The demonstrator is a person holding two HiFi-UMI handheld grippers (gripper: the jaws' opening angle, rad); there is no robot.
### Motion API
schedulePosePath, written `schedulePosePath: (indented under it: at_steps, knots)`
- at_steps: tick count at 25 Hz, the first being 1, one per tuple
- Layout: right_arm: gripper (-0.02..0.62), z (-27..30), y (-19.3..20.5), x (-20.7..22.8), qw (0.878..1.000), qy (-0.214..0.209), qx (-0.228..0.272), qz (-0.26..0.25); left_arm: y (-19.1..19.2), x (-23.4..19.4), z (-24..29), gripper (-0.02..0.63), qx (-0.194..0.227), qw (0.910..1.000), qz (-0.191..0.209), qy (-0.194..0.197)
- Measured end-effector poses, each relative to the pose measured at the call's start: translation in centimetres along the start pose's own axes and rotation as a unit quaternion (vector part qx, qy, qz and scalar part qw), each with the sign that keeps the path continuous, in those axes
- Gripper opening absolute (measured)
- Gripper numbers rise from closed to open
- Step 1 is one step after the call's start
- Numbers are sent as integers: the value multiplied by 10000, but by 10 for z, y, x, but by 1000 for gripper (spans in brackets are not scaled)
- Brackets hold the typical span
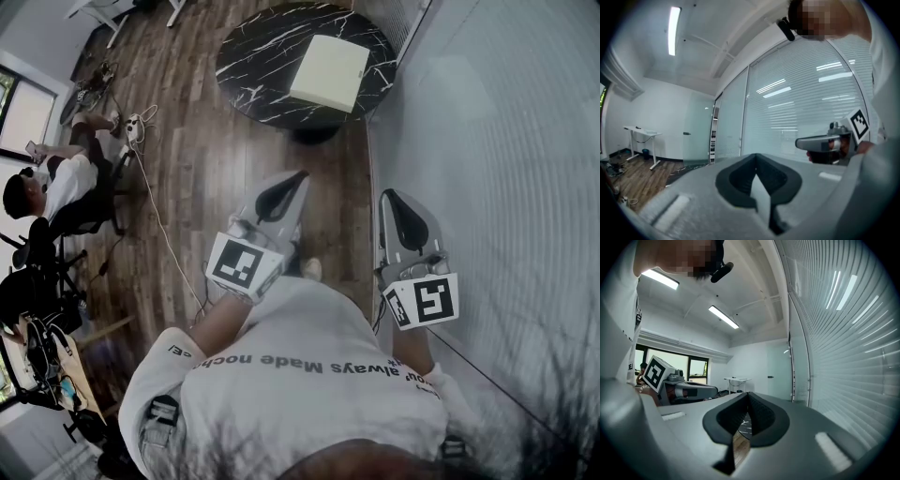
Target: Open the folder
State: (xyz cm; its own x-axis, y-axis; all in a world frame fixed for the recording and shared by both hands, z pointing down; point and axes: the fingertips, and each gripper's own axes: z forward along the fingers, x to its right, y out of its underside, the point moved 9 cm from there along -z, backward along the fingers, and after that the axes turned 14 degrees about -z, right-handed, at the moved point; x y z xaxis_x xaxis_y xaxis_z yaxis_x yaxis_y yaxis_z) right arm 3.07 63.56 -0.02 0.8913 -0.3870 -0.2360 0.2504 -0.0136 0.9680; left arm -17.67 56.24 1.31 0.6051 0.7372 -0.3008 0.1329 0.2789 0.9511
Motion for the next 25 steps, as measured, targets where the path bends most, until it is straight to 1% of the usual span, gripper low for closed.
schedulePosePath:
  at_steps: [6, 9, 16, 19, 22, 25]
  knots:
    - [2, 63, -4, 11, 9999, -87, -10, -99, -15, -54, 24, 3, 45, 10000, 21, 27]
    - [2, 101, -13, 12, 9998, -72, -9, -167, -29, -89, 33, 3, 71, 10000, -50, 39]
    - [2, 187, -30, 8, 9997, -18, -28, -257, -62, -167, 51, 3, 149, 9998, -26, 150]
    - [2, 215, -34, 2, 9997, 15, -55, -239, -71, -197, 53, 3, 131, 9997, -33, 191]
    - [2, 238, -33, -3, 9997, 1, -139, -211, -72, -223, 57, 3, 22, 9998, -72, 192]
    - [2, 252, -30, -5, 9996, 1, -214, -188, -74, -236, 62, 3, 13, 9996, -160, 230]
